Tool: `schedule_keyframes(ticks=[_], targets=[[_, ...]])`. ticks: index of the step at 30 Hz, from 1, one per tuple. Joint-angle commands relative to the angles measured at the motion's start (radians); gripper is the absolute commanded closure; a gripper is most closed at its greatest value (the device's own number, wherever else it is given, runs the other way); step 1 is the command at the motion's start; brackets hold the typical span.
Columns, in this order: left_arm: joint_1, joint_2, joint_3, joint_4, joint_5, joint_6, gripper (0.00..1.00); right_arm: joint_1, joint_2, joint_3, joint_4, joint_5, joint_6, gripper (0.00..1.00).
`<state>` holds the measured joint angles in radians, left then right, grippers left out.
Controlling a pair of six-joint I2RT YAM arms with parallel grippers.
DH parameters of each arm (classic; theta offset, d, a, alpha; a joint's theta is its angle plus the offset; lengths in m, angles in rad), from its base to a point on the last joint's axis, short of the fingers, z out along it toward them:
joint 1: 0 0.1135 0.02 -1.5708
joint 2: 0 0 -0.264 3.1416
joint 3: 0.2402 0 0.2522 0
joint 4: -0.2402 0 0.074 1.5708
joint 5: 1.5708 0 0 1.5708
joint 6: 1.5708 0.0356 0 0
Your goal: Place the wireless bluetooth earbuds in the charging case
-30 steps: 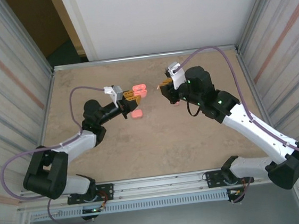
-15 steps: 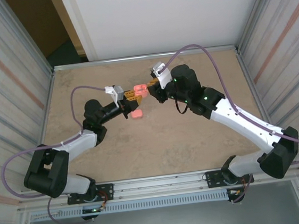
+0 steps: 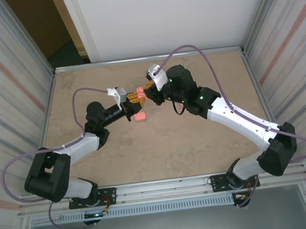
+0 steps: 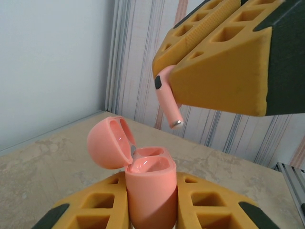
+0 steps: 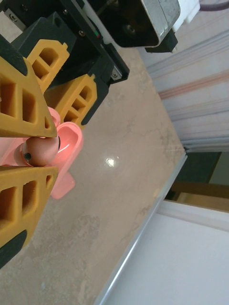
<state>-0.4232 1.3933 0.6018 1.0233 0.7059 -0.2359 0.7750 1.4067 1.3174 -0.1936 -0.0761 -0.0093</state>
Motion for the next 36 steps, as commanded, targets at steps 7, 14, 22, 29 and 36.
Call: schedule_keyframes(ticks=[7, 14, 22, 29, 36], targets=[[-0.005, -0.025, 0.016, 0.020, 0.010, 0.005, 1.00, 0.011, 0.026, 0.037, 0.002, 0.004, -0.017, 0.83], [-0.006, -0.029, 0.014, 0.017, 0.006, 0.006, 1.00, 0.012, 0.046, 0.047, -0.009, 0.003, -0.019, 0.83], [-0.006, -0.031, 0.016, 0.017, 0.005, 0.009, 1.00, 0.013, 0.054, 0.054, -0.021, -0.008, -0.022, 0.83], [-0.006, -0.031, 0.014, 0.016, 0.004, 0.009, 1.00, 0.014, 0.062, 0.063, -0.054, -0.029, -0.028, 0.83], [-0.006, -0.031, 0.020, 0.014, 0.006, 0.011, 1.00, 0.014, 0.069, 0.072, -0.071, -0.084, -0.029, 0.82]])
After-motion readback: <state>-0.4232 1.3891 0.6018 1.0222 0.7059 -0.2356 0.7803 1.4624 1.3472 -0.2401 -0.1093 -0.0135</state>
